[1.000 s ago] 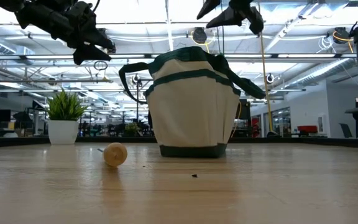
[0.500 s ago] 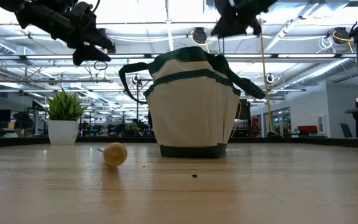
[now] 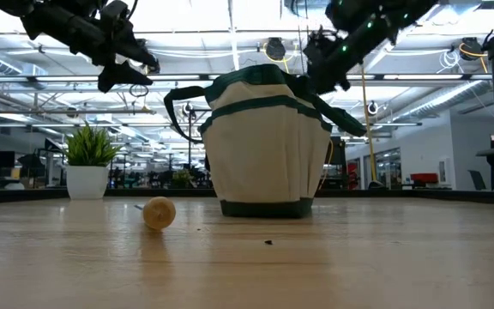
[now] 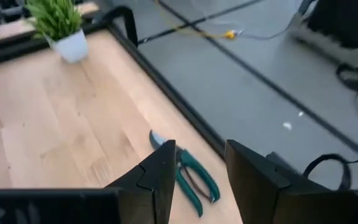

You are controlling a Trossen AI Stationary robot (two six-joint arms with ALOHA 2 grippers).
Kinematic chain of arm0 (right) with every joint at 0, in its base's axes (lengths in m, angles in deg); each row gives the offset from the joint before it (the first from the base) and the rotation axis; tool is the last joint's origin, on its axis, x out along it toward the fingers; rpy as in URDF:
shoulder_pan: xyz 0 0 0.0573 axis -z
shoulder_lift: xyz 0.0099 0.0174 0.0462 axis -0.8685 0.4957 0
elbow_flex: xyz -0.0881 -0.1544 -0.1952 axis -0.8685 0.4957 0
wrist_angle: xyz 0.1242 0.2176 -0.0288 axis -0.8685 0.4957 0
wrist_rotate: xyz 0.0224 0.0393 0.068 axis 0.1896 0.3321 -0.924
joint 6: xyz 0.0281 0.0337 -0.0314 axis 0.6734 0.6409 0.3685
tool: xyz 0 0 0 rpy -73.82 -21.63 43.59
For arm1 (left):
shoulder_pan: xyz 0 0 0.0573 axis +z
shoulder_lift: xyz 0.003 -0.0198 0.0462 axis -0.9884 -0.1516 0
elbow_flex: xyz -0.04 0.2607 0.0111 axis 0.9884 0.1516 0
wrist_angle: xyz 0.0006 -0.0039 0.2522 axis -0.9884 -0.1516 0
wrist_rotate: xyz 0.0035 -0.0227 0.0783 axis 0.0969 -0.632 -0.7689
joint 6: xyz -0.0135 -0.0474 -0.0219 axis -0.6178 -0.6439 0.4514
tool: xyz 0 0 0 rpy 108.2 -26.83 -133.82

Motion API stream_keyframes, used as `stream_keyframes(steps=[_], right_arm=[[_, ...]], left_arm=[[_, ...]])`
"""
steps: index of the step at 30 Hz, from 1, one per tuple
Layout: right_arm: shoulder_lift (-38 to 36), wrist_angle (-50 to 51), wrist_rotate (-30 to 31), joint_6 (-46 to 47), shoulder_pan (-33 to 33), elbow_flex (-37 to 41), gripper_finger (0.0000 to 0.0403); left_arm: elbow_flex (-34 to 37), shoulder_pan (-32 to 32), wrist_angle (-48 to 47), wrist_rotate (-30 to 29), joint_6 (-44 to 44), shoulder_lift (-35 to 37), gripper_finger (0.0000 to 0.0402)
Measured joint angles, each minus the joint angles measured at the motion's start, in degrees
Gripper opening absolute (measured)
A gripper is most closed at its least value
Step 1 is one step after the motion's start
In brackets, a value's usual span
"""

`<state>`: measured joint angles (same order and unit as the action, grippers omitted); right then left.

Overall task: Pick & Place Garden tools in Gardening bag
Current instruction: Put the green shear scissors into the gardening bag

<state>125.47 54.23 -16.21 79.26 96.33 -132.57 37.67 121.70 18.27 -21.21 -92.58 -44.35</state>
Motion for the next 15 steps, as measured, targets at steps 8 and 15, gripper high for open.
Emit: stream_keyframes(steps=[8, 15], right_arm=[[8.19, 2.35, -7.28, -5.5, 4.39, -2.14, 0.013], [14.98, 11.64, -8.47, -15.33, 4.56, -9.49, 0.013]], left_arm=[[-0.02, -0.01, 1.4, -0.04, -2.34, 0.0, 0.0237], [-0.02, -0.01, 1.38, -3.54, -3.7, -0.02, 0.0237]])
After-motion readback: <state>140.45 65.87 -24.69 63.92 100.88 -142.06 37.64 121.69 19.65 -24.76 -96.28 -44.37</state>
